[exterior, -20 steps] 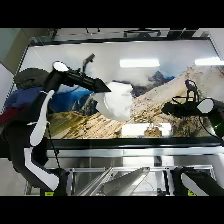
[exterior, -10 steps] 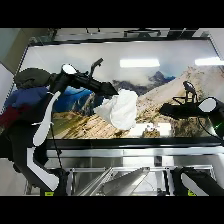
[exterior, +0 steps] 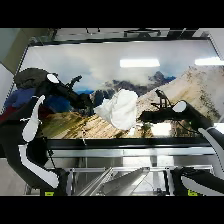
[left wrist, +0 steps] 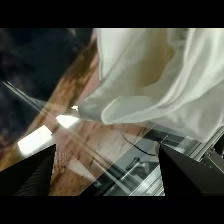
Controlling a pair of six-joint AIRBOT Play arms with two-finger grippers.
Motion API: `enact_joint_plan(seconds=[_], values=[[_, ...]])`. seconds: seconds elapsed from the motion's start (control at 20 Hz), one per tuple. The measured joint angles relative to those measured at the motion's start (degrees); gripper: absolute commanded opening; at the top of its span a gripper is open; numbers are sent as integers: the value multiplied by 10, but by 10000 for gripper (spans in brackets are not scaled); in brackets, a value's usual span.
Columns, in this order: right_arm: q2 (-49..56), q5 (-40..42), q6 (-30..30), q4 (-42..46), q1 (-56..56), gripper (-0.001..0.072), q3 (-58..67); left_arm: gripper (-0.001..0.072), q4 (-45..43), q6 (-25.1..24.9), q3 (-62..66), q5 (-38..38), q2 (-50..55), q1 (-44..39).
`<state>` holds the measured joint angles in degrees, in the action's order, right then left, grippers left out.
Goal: Fold the shirts.
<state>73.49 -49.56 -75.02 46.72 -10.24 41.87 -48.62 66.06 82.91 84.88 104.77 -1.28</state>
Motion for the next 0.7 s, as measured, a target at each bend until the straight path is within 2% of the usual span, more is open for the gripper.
enact_joint_plan(seconds=[0.3, 0.35, 0.4, 0.45, 0.5, 0.55, 0.7], values=[[91, 27, 146, -179, -17, 453, 0, 691, 89, -63, -58, -91, 3, -21], [101, 28, 167, -209, -18, 362, 0, 680, 94, -67, -57, -100, 8, -31], [111, 29, 186, -233, -19, 196, 0, 500, 97, -71, -55, -107, 14, -39], [120, 29, 202, -254, -19, 92, 0, 294, 102, -73, -49, -111, 22, -47], [124, 25, 216, -273, -19, 21, 0, 106, 104, -76, -42, -112, 30, -54], [128, 17, 232, -288, -20, 21, 0, 3, 106, -77, -33, -108, 38, -61], [123, 1, 265, -309, -18, 20, 1, 1, 108, -81, -2, -73, 50, -71]])
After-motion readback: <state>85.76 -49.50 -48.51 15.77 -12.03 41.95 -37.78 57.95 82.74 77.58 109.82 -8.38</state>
